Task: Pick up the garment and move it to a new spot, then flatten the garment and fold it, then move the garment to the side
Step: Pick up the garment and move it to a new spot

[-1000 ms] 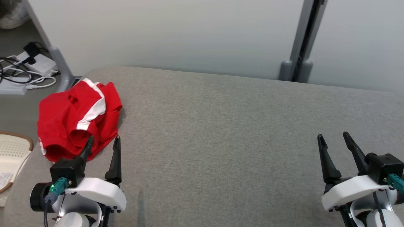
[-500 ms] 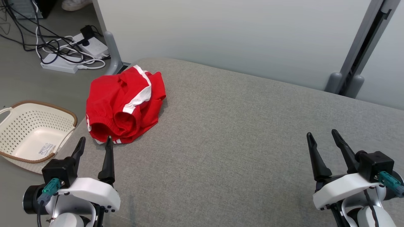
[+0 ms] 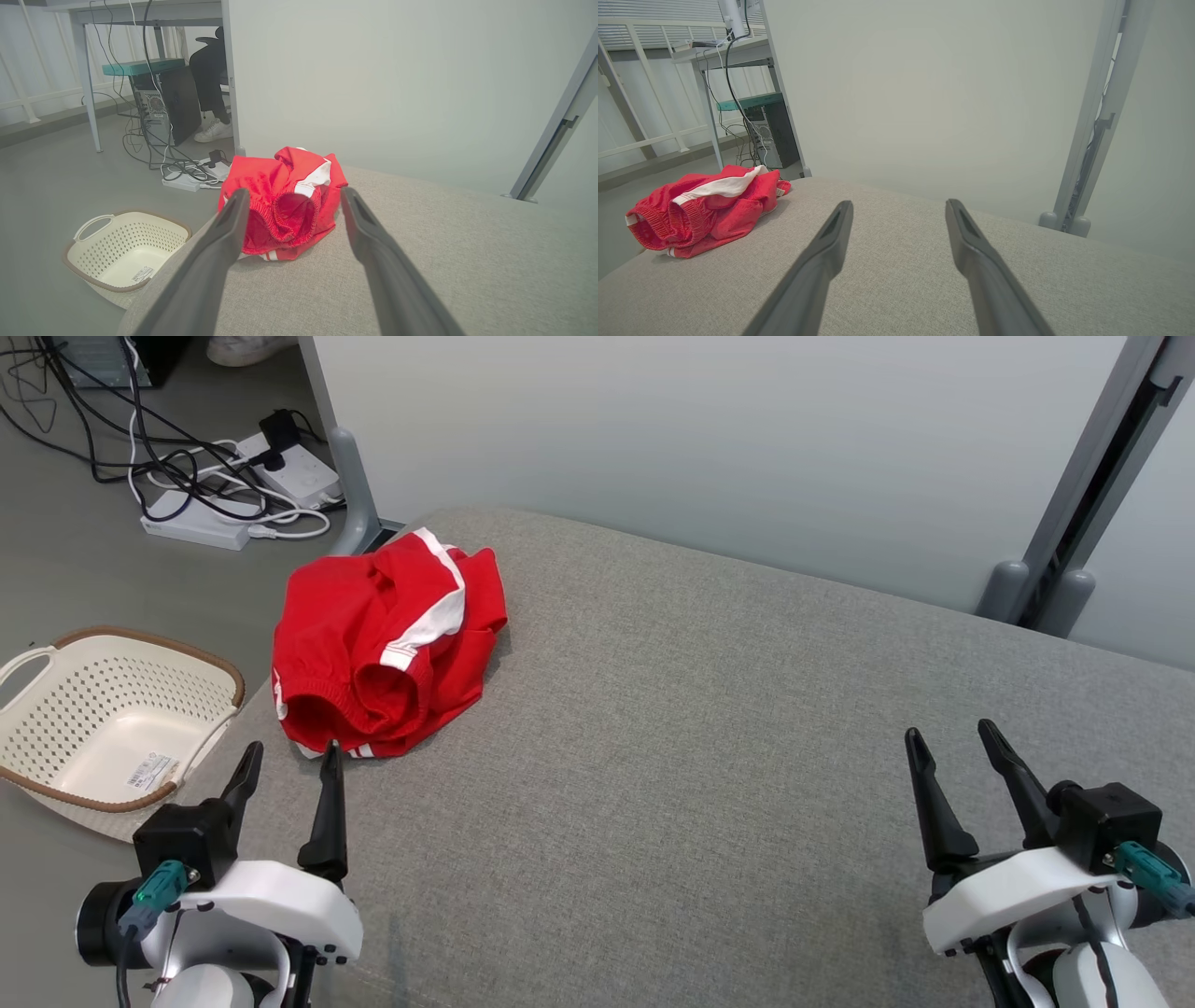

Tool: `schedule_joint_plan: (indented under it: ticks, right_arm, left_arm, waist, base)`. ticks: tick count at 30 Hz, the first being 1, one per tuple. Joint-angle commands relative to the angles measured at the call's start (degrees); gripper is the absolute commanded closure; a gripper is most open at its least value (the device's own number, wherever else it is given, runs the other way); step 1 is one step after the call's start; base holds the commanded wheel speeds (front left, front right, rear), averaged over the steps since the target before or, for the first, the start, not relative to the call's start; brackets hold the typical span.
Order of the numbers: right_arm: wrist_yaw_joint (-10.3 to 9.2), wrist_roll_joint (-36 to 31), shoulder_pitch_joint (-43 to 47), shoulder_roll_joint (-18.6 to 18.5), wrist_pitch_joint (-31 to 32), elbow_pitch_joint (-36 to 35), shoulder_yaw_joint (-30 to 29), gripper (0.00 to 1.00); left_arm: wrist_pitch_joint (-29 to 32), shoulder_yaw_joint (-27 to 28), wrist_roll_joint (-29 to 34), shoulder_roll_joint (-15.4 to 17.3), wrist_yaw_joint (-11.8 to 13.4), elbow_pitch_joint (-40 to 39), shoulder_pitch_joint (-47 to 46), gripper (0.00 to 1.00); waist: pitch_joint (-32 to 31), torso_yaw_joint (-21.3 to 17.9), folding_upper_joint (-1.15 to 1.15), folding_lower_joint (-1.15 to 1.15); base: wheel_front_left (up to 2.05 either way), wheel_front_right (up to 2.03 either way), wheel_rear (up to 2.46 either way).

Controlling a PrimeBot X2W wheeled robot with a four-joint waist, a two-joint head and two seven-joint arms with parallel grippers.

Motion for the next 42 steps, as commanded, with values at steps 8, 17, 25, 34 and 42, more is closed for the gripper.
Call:
schedule_joint_plan:
  ticks: [8, 17, 25, 34, 42]
  right_arm:
    - [0.0, -0.4, -0.9, -0.2, 0.1, -0.6, 0.6, 0.0]
    - [0.0, -1.7, -2.4, -0.3, 1.7, -2.6, 1.4, 0.0]
    - [0.0, -3.3, -5.3, -0.6, 3.5, -5.4, 1.5, 0.0]
    - [0.0, -3.3, -7.7, -1.7, 4.6, -7.1, 1.8, 0.0]
    - [0.0, -3.2, -8.4, -2.4, 5.2, -8.0, 1.8, 0.0]
  left_arm:
    - [1.2, -0.7, -0.8, -0.2, -0.9, 0.7, -3.8, 0.0]
    - [8.3, -1.9, -6.6, -2.1, -5.7, 10.8, -9.8, 0.0]
    - [4.5, 1.8, -10.4, -3.4, -8.6, 24.7, -18.1, 0.0]
    - [-1.2, 5.7, -12.9, -2.6, -11.3, 39.3, -28.0, 0.0]
    - [-5.7, 6.5, -13.2, -1.5, -13.7, 48.4, -33.3, 1.0]
  waist:
    - [0.8, -1.6, 0.0, 0.0]
    - [5.2, -6.1, 0.0, 0.0]
    - [12.9, -10.5, 0.0, 0.0]
    - [18.8, -13.1, 0.0, 0.0]
    - [20.7, -13.8, 0.0, 0.0]
  base:
    - [0.0, 0.0, 0.0]
    - [0.0, 0.0, 0.0]
    - [0.0, 0.0, 0.0]
    - [0.0, 0.0, 0.0]
    - [0.0, 0.0, 0.0]
